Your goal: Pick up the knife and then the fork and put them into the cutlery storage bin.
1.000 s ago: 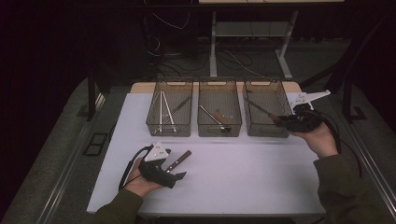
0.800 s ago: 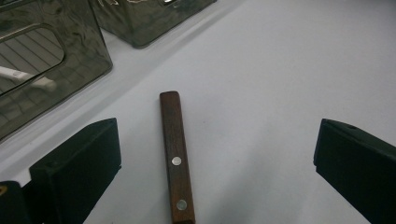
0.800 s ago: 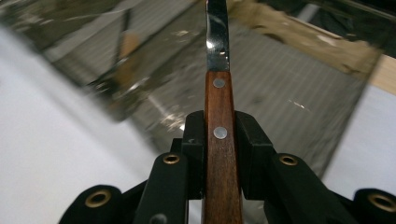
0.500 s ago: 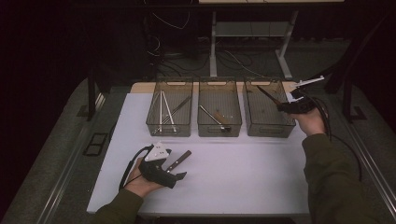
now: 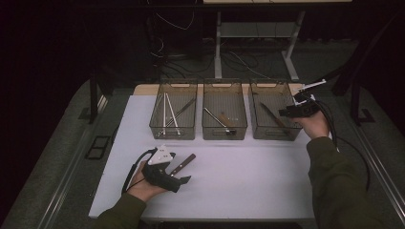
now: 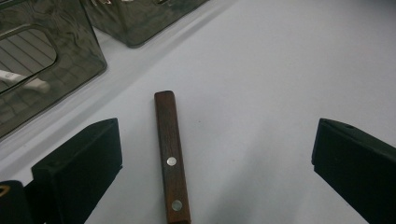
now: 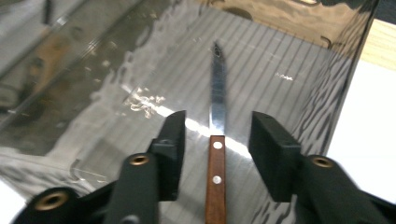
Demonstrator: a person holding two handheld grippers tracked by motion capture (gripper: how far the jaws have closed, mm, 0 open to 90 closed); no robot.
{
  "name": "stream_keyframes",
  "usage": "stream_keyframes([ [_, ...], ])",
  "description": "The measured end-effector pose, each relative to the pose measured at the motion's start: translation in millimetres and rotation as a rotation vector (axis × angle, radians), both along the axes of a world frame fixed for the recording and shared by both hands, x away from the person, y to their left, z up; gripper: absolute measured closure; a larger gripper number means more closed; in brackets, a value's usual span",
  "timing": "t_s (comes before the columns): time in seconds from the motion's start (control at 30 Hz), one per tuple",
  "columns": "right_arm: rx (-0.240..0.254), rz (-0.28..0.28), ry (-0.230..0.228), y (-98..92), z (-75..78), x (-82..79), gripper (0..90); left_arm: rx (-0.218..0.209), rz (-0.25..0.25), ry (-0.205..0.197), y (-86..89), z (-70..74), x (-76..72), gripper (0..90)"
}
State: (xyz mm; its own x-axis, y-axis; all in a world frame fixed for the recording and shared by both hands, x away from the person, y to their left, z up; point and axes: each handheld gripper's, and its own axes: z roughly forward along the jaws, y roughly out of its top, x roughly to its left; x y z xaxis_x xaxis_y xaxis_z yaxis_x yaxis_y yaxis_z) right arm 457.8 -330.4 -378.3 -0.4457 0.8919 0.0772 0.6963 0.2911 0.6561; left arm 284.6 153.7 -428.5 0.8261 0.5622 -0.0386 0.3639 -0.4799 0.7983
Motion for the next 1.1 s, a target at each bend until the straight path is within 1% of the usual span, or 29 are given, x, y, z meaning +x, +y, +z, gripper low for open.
stream_keyframes([
  [0.03,0.010,0.006,-0.005,-0.8,1.2,-1.9,49.8,0.001,0.000,0.000,0.1,0.2,0.3,0.5],
  [0.13,0.038,0.022,-0.040,-2.0,5.3,-13.8,42.7,0.003,0.005,0.002,0.0,0.5,1.1,1.6],
  [0.17,0.045,0.032,-0.051,-1.9,5.8,-17.1,40.1,0.005,0.011,0.006,0.2,0.8,1.7,2.1],
  [0.23,0.058,0.060,-0.073,0.0,7.7,-28.6,37.8,0.010,0.020,0.013,0.6,1.1,3.0,4.0],
  [0.3,0.075,0.081,-0.101,2.4,9.3,-39.7,34.7,0.009,0.022,0.022,1.4,1.3,3.7,8.0],
  [0.33,0.081,0.095,-0.105,3.3,10.0,-43.5,33.4,0.017,0.024,0.025,2.3,2.5,4.1,9.8],
  [0.37,0.081,0.111,-0.121,5.4,11.3,-50.3,31.3,0.004,0.030,0.026,2.4,2.5,4.4,12.4],
  [0.43,0.081,0.124,-0.146,9.8,12.7,-61.6,28.2,0.006,0.040,0.037,3.2,3.8,5.6,15.8],
  [0.47,0.081,0.133,-0.161,11.7,12.8,-66.7,26.8,0.014,0.042,0.045,4.1,4.6,6.4,18.5],
  [0.5,0.082,0.136,-0.174,13.8,12.3,-72.0,25.5,0.005,0.053,0.050,3.7,4.3,6.5,21.2],
  [0.53,0.086,0.141,-0.184,15.5,11.5,-75.9,24.9,0.023,0.053,0.055,4.8,4.9,7.7,23.4],
  [0.57,0.093,0.157,-0.192,18.2,9.7,-82.5,23.3,0.030,0.062,0.059,5.0,4.5,8.3,26.7],
  [0.6,0.102,0.170,-0.196,20.4,7.7,-87.6,21.0,0.040,0.066,0.062,5.2,3.9,9.1,30.7],
  [0.7,0.118,0.197,-0.200,26.0,1.4,-101.5,19.2,0.067,0.078,0.099,6.5,1.3,12.0,40.1],
  [0.8,0.152,0.233,-0.210,32.0,-6.4,-118.5,18.1,0.102,0.082,0.119,7.7,-0.8,12.2,49.0],
  [0.9,0.174,0.262,-0.223,34.9,-13.9,-133.2,17.7,0.134,0.088,0.131,10.7,-3.1,11.2,54.7],
  [0.97,0.188,0.266,-0.225,35.7,-19.1,-141.4,17.7,0.148,0.099,0.146,12.3,-4.2,11.6,58.3],
  [1.0,0.193,0.265,-0.223,35.8,-22.0,-144.9,17.8,0.155,0.098,0.145,12.9,-5.2,12.4,59.9],
  [1.1,0.191,0.274,-0.219,36.8,-30.5,-154.5,17.7,0.162,0.100,0.158,13.7,-6.8,11.8,62.4],
])
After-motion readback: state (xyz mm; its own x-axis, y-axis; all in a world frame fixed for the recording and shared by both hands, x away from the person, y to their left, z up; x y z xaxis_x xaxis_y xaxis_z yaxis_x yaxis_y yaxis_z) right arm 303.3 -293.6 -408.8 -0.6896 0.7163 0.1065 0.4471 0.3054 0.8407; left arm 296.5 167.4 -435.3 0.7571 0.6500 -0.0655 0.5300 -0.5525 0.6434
